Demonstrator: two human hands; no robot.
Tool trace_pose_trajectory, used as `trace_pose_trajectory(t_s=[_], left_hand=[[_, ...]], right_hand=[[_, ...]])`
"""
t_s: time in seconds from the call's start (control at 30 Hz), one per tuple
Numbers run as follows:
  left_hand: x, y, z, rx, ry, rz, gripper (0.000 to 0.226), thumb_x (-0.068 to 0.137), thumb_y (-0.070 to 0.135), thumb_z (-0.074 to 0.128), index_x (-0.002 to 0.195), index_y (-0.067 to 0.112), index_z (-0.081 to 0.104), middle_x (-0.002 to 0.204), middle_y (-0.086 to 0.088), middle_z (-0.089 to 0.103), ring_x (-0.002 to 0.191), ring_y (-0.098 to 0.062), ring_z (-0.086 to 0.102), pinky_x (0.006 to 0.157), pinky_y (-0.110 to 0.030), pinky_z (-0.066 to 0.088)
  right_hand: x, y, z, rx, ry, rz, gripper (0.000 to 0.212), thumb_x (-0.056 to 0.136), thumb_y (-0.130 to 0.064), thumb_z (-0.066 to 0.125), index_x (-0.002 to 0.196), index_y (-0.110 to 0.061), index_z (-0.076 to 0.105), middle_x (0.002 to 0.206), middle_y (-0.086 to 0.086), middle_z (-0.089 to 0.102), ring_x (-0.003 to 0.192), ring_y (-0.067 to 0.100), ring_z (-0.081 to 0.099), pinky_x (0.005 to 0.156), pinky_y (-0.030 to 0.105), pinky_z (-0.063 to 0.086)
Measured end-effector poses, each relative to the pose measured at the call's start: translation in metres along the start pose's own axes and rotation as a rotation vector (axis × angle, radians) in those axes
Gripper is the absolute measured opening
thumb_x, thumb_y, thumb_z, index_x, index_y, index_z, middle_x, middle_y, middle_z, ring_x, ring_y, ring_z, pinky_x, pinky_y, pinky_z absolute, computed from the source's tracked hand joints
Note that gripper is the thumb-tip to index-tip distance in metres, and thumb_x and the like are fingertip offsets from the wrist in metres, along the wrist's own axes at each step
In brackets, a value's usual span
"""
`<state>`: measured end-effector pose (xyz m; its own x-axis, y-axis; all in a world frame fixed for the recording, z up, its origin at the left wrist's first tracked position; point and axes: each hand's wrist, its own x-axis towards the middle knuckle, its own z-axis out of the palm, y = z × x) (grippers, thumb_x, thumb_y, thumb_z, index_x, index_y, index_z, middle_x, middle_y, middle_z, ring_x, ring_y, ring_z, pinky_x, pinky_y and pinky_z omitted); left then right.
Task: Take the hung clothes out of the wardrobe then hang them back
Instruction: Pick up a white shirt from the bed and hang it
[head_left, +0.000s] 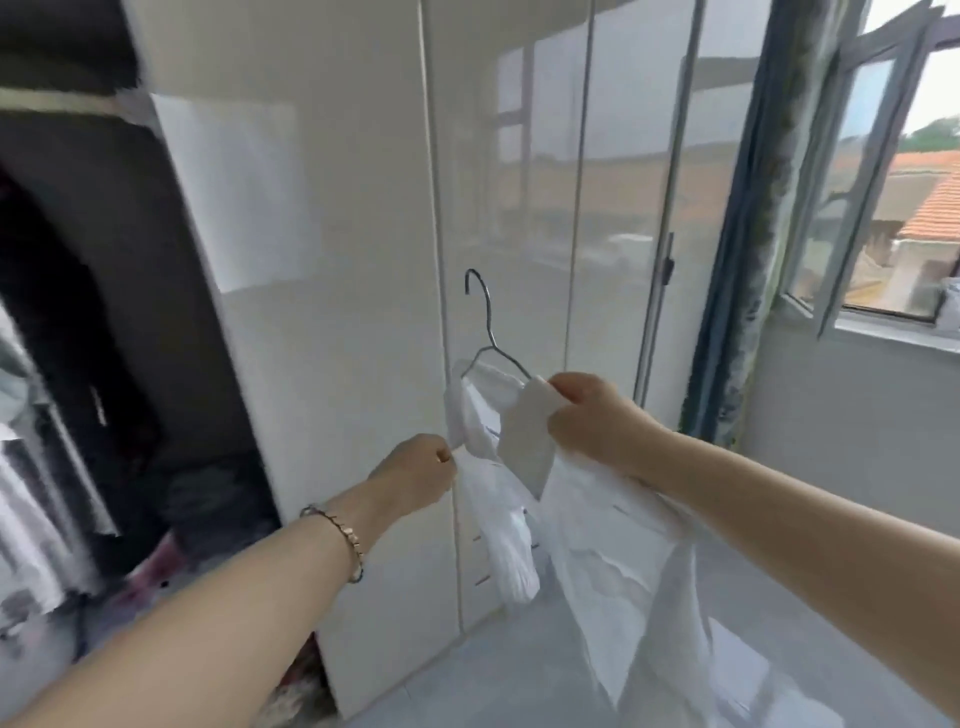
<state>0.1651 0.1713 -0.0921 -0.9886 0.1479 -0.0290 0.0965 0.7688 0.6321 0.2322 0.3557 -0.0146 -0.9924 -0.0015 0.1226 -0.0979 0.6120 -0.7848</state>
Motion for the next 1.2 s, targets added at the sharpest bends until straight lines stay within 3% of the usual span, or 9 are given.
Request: trace_pose_trajectory(t_s=[0.1,0.23,0.5,0.63,0.7,0.8,0.9,0.97,1.2], left_hand=[[-0.006,-0.038,-0.055,0.007,0.111,-0.086,0.018,0.089,0.014,0.041,0.077,0.015,0.055,0.086,-0.009,0.067,0.073,-0.024,0.061,0.074,-0.032,0.052],[-0.008,-0.089,-0.124,0.005,0.193,-0.161,0.019,0.092,0.013,0.039,0.084,0.011,0.056,0.087,-0.007,0.063,0.072,-0.019,0.058,0.074,-0.032,0.052],[0.017,-0.172,-0.267,0.084,0.368,-0.254,0.023,0.092,0.011,0.038,0.088,0.006,0.060,0.091,-0.011,0.067,0.073,-0.019,0.059,0.072,-0.030,0.050],[0.040,-0.202,-0.332,0.076,0.426,-0.270,0.017,0.089,0.014,0.042,0.083,0.009,0.057,0.088,-0.011,0.066,0.073,-0.021,0.059,0.076,-0.032,0.050],[0.053,-0.218,-0.359,0.093,0.453,-0.278,0.018,0.088,0.011,0.039,0.081,0.010,0.056,0.085,-0.010,0.063,0.072,-0.020,0.056,0.072,-0.030,0.048],[0.075,-0.240,-0.395,0.151,0.501,-0.292,0.021,0.089,0.008,0.035,0.079,0.011,0.053,0.082,-0.009,0.059,0.072,-0.021,0.055,0.067,-0.030,0.044],[0.097,-0.255,-0.425,0.212,0.563,-0.300,0.021,0.092,0.009,0.035,0.079,0.011,0.052,0.079,-0.008,0.057,0.078,-0.022,0.058,0.068,-0.030,0.044],[0.111,-0.262,-0.445,0.299,0.649,-0.331,0.022,0.093,0.011,0.037,0.084,0.010,0.057,0.083,-0.006,0.059,0.077,-0.019,0.055,0.064,-0.027,0.043],[0.157,-0.271,-0.512,0.427,0.840,-0.464,0.018,0.091,0.016,0.040,0.089,0.019,0.058,0.092,-0.001,0.064,0.086,-0.021,0.059,0.068,-0.027,0.043]], right_hand=[[0.040,-0.044,0.032,-0.016,-0.060,-0.116,0.028,0.078,0.012,0.037,0.064,-0.009,0.049,0.062,0.001,0.042,0.060,0.014,0.041,0.049,0.022,0.028],[0.089,-0.098,0.084,-0.049,-0.123,-0.208,0.026,0.078,0.013,0.036,0.082,-0.004,0.054,0.063,0.002,0.041,0.071,0.017,0.043,0.050,0.023,0.027],[0.191,-0.210,0.187,-0.042,-0.189,-0.323,0.031,0.080,0.013,0.035,0.062,-0.010,0.044,0.062,-0.001,0.040,0.078,0.017,0.044,0.050,0.021,0.029],[0.246,-0.273,0.236,-0.026,-0.132,-0.312,0.018,0.088,0.002,0.037,0.078,-0.006,0.051,0.061,0.000,0.040,0.073,0.019,0.045,0.050,0.023,0.030],[0.272,-0.307,0.260,-0.019,-0.104,-0.303,0.022,0.092,-0.003,0.039,0.072,-0.006,0.046,0.064,0.001,0.040,0.071,0.020,0.046,0.055,0.026,0.037],[0.312,-0.353,0.293,0.030,-0.096,-0.311,0.032,0.095,-0.006,0.038,0.063,-0.010,0.035,0.076,0.007,0.046,0.093,0.028,0.051,0.072,0.028,0.036],[0.359,-0.394,0.326,0.078,-0.077,-0.355,0.021,0.097,-0.009,0.039,0.095,0.002,0.056,0.116,0.018,0.058,0.117,0.033,0.052,0.074,0.025,0.033],[0.389,-0.420,0.347,0.061,-0.083,-0.406,0.032,0.099,-0.015,0.039,0.120,0.006,0.051,0.127,0.018,0.055,0.119,0.031,0.052,0.076,0.026,0.036],[0.468,-0.509,0.404,0.221,-0.133,-0.523,0.032,0.098,-0.016,0.040,0.120,0.004,0.053,0.127,0.019,0.055,0.118,0.033,0.053,0.091,0.033,0.043]])
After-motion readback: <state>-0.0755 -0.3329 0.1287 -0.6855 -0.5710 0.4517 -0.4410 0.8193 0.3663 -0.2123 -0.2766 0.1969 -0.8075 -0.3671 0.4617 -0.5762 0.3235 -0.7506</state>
